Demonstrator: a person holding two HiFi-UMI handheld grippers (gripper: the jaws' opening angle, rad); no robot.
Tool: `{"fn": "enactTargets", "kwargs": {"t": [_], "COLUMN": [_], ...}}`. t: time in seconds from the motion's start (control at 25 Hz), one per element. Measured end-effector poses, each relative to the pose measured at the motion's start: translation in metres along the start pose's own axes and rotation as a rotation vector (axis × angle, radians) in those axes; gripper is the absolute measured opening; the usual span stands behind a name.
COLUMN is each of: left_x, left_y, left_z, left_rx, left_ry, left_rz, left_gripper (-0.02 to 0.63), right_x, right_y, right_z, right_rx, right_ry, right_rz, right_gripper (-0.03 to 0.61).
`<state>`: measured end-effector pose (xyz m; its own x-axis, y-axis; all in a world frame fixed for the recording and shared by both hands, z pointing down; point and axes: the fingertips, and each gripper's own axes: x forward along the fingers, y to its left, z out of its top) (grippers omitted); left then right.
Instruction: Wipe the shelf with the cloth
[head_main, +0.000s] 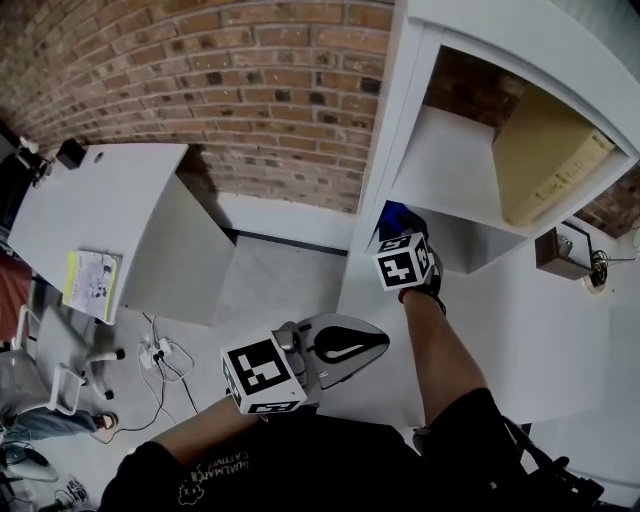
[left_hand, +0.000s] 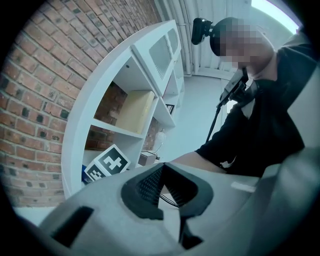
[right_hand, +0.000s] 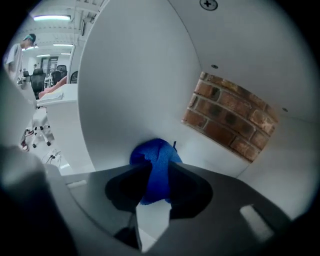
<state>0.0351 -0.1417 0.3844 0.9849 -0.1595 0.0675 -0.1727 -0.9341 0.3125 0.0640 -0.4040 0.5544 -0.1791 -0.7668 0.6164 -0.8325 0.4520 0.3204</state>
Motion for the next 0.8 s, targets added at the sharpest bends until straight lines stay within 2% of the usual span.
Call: {"fn": "enactTargets", "kwargs": {"t": [0.16,0.36,0.8], "left_x": [-0.007,-0.006,-0.009], "left_y": [0.004,0.008,0.008], "left_z": [0.011,0.019,0.017], "left_rx": [-0.004,0.008,0.008], "left_ry": [-0.003,0.002,0.029], "left_rz": [0.028,0.031,0.028], "left_gripper": [-0.002,-0.002,-0.002], "right_x": [0.004,0.002,-0.017], "right_y": [0.0,-0.011,-0.065], "right_z": [0.0,-0.014,-0.054], "right_rx": [0.036,0.062,0.214], "right_ry": [0.023,0.062,0.134], "right_rz": [0.017,-0.01,-0.148], "right_gripper": [0.109,0.112,0.115]}}
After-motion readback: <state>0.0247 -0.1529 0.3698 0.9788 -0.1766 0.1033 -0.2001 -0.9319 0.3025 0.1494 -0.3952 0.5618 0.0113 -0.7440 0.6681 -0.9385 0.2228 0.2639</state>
